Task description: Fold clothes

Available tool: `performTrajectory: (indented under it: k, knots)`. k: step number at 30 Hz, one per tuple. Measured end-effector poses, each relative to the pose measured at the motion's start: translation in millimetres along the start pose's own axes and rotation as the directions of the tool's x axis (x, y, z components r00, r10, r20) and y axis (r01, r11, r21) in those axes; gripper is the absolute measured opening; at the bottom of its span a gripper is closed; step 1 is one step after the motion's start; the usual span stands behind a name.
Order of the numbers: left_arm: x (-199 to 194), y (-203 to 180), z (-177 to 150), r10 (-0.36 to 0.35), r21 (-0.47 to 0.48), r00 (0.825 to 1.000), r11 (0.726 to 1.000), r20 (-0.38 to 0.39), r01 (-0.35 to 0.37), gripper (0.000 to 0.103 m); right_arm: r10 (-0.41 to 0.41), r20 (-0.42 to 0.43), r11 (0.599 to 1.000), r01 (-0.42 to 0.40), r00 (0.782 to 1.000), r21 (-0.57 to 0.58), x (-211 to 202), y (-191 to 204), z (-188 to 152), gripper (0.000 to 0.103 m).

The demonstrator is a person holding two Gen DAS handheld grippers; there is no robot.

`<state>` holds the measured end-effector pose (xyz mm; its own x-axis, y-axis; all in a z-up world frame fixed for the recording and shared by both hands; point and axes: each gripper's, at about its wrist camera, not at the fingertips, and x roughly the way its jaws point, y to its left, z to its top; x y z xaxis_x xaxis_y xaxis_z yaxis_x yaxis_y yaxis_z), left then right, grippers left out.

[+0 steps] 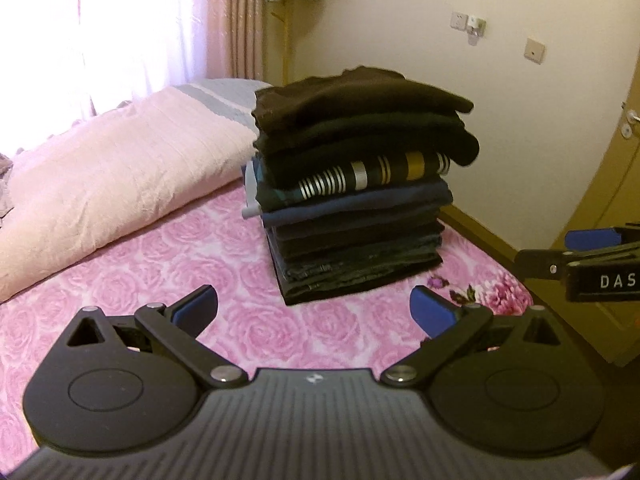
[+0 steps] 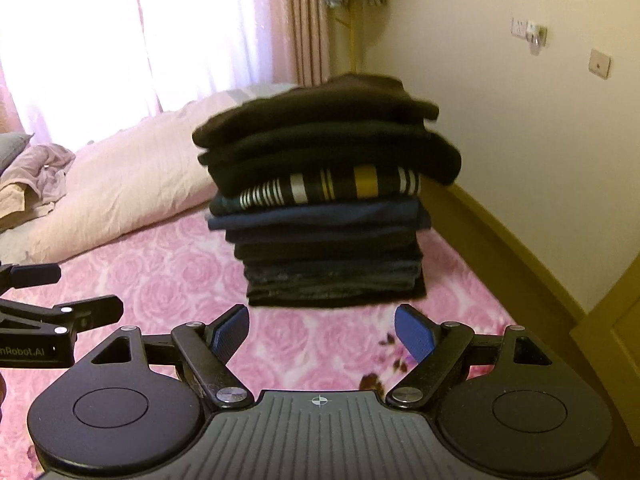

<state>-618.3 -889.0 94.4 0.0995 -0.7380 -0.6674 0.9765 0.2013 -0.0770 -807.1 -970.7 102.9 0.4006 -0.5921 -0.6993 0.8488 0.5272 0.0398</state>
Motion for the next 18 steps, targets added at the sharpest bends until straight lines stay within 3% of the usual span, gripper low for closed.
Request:
performTrajectory:
  k: [4,10,18]
  knots:
    - [-1,-16,2,0.033,-0.021,0.999,0.999,0.005,-0.032,0.101,0.014,-0.001,1.000,-0.014,1.000,-0.012,-4,-12,0,0.083]
    - [2,-44,-9,0.028,-0.033,0.999,0.999,-0.045,-0.029,0.101,0.020,-0.024,1.000,-0.019,1.000,0.009,-10,-39,-11,0.083]
    - [0,-69,-9,0.044,-0.035,0.998,0.998,-0.046,-0.045,0.101,0.036,-0.006,0.999,-0.036,0.999,0.031,-24,-58,-12,0.083]
